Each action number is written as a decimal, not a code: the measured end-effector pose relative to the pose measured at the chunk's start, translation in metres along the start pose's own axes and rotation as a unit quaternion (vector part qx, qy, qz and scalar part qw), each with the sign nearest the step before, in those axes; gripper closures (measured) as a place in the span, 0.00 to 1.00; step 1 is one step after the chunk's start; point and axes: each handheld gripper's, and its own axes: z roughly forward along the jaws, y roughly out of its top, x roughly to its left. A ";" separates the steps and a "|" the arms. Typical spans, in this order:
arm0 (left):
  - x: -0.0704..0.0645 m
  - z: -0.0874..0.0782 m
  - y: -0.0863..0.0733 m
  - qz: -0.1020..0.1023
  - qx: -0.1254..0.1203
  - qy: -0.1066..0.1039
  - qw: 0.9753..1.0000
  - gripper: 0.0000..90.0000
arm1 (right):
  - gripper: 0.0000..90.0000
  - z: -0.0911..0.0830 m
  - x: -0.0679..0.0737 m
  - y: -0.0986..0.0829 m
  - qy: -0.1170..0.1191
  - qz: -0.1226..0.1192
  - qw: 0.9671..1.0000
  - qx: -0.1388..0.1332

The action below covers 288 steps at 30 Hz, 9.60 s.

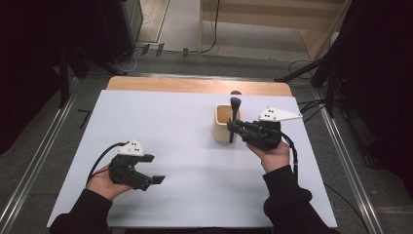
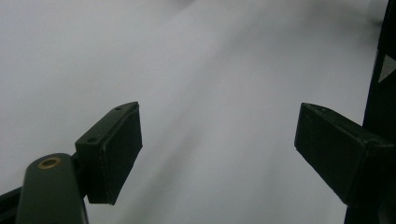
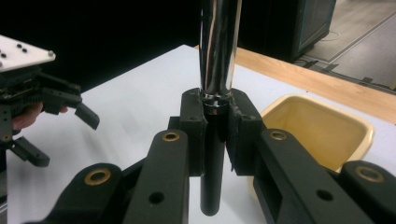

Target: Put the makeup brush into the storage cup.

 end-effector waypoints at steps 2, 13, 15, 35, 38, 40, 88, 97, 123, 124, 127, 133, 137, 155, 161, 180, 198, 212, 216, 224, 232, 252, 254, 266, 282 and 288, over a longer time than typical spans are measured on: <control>0.000 0.000 0.000 0.001 0.000 0.000 1.000 0.18 | 0.88 0.000 -0.002 0.004 -0.003 0.000 1.000 -0.003; 0.000 0.000 -0.001 0.003 0.001 -0.001 1.000 0.18 | 0.88 -0.001 -0.008 0.020 -0.017 -0.003 1.000 -0.011; 0.000 0.000 -0.001 0.003 0.001 0.000 1.000 0.18 | 0.88 0.000 -0.009 0.022 -0.018 -0.001 1.000 -0.015; -0.001 -0.001 -0.002 0.001 0.000 -0.001 1.000 0.17 | 0.88 0.010 -0.023 0.040 -0.048 0.002 0.999 -0.024; -0.001 -0.001 -0.002 0.000 0.000 -0.002 1.000 0.17 | 0.88 0.013 -0.026 0.042 -0.052 0.002 0.998 -0.025; -0.001 -0.001 -0.002 0.001 0.001 -0.001 1.000 0.17 | 0.88 0.016 -0.029 0.043 -0.057 0.002 0.998 -0.027; 0.000 -0.001 -0.002 -0.002 -0.003 -0.009 1.000 0.17 | 0.88 0.050 -0.056 0.021 -0.100 0.028 0.995 -0.005; 0.000 -0.001 -0.002 -0.002 -0.003 -0.009 1.000 0.17 | 0.88 0.054 -0.059 0.008 -0.105 0.038 0.994 -0.007; -0.001 0.000 -0.002 0.001 0.000 -0.010 1.000 0.17 | 0.88 0.062 -0.057 -0.007 -0.110 0.041 0.993 0.005; -0.001 0.000 -0.002 0.001 0.000 -0.011 1.000 0.17 | 0.88 0.062 -0.058 -0.007 -0.109 0.041 0.993 0.006; -0.001 0.000 -0.002 0.000 -0.001 -0.011 1.000 0.17 | 0.88 0.063 -0.057 -0.008 -0.105 0.043 0.994 0.007; -0.001 0.000 -0.002 0.000 -0.002 -0.012 1.000 0.17 | 0.88 0.064 -0.056 -0.008 -0.105 0.043 0.993 0.011; -0.001 0.000 -0.002 0.001 0.000 -0.013 1.000 0.17 | 0.87 0.062 -0.053 -0.006 -0.105 0.037 0.994 0.006; -0.001 -0.001 -0.002 -0.001 -0.004 -0.011 1.000 0.17 | 0.17 0.050 -0.053 -0.007 -0.087 0.043 0.995 0.020; 0.000 -0.001 -0.002 -0.001 -0.004 -0.010 1.000 0.17 | 0.17 0.042 -0.049 -0.012 -0.073 0.040 0.996 0.023; 0.001 -0.001 -0.003 -0.002 -0.007 -0.010 1.000 0.17 | 0.18 0.027 -0.028 -0.023 -0.024 0.017 0.999 0.030; 0.002 -0.003 -0.004 0.002 -0.013 -0.009 1.000 0.17 | 0.18 0.018 -0.008 -0.037 -0.002 -0.010 0.999 0.038; 0.004 -0.005 -0.006 0.001 -0.014 0.000 1.000 0.17 | 0.18 0.010 0.003 -0.052 0.022 -0.026 0.998 0.044; 0.005 -0.005 -0.006 0.002 -0.016 0.004 1.000 0.17 | 0.18 0.007 0.006 -0.055 0.028 -0.031 0.998 0.047; 0.006 -0.006 -0.007 0.001 -0.021 0.006 1.000 0.17 | 0.18 0.003 0.010 -0.063 0.034 -0.033 0.997 0.055; 0.006 -0.006 -0.007 0.003 -0.022 0.006 1.000 0.17 | 0.18 -0.005 0.010 -0.071 0.027 -0.034 0.998 0.050; 0.004 -0.007 -0.008 0.009 -0.029 0.009 0.999 0.17 | 0.18 -0.027 0.006 -0.087 0.024 -0.040 0.997 0.066; 0.004 -0.007 -0.008 0.010 -0.028 0.009 1.000 0.17 | 0.18 -0.029 0.006 -0.087 0.026 -0.038 0.997 0.065; 0.004 -0.007 -0.009 0.011 -0.031 0.010 0.999 0.17 | 0.18 -0.039 0.004 -0.093 0.026 -0.046 0.996 0.070; 0.004 -0.006 -0.009 0.014 -0.028 0.009 0.999 0.17 | 0.18 -0.041 0.002 -0.096 0.016 -0.050 0.995 0.081; 0.004 -0.006 -0.010 0.014 -0.029 0.009 0.999 0.17 | 0.18 -0.040 0.002 -0.097 0.017 -0.055 0.995 0.086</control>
